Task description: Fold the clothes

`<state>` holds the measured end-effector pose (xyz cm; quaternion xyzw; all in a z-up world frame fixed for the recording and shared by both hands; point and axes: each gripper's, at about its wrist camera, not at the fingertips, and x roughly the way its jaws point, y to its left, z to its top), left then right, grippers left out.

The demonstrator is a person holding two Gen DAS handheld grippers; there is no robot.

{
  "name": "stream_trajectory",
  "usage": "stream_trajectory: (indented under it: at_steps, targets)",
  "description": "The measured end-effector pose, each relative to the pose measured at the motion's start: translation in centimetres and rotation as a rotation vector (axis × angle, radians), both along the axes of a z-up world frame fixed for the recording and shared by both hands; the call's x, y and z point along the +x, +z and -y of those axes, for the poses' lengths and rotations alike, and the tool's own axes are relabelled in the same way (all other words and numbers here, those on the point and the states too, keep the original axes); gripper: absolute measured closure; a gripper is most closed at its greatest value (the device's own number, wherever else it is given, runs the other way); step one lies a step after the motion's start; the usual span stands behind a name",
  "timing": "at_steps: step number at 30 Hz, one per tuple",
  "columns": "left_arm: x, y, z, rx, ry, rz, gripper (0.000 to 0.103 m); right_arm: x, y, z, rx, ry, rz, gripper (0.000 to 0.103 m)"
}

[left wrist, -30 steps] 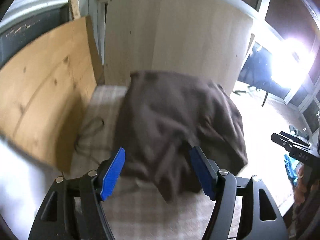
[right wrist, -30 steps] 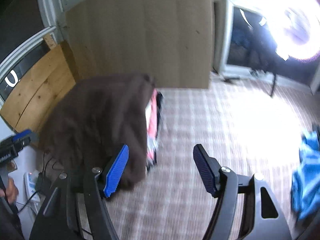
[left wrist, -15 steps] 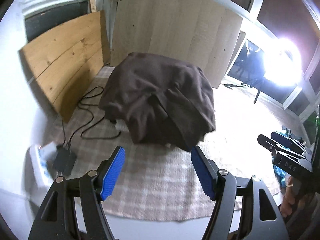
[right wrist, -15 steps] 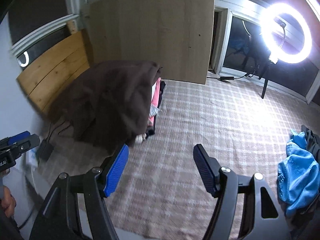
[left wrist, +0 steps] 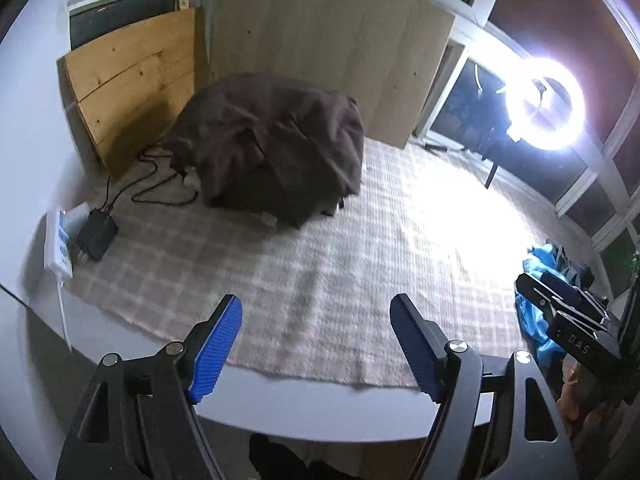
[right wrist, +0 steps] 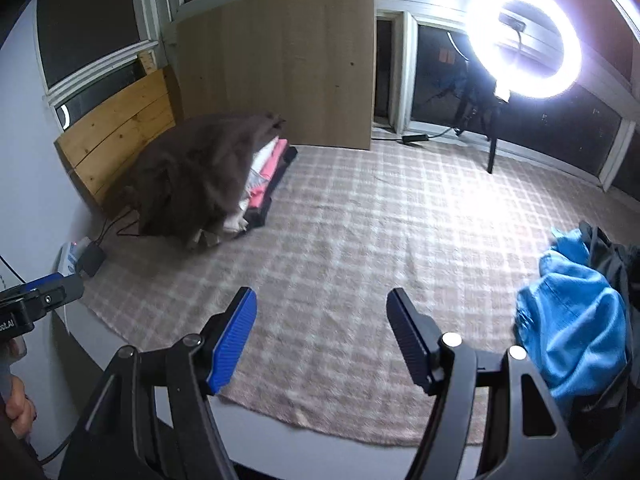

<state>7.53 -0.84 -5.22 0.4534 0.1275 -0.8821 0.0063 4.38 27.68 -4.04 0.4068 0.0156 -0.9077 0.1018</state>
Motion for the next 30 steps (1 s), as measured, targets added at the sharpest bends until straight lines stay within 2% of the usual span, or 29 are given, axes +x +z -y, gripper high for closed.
stream_trajectory:
  at_steps: [12,27,30]
  targets:
    - [1.7,2.1,-1.6,-0.043,0.033,-0.035,0.028,1.4,0.2,-2.4,-0.008,0.016,-0.013,0.036]
    - [2.0,2.9,-2.0,-0.021,0.023,-0.053,0.028,1.7,0.5,-2.4,0.001,0.034,-0.032,0.036]
    - [2.2,3.2,-2.0,-0.025,0.015,-0.083,0.028,1.6,0.5,-2.1,0.005,0.035,-0.031,0.036]
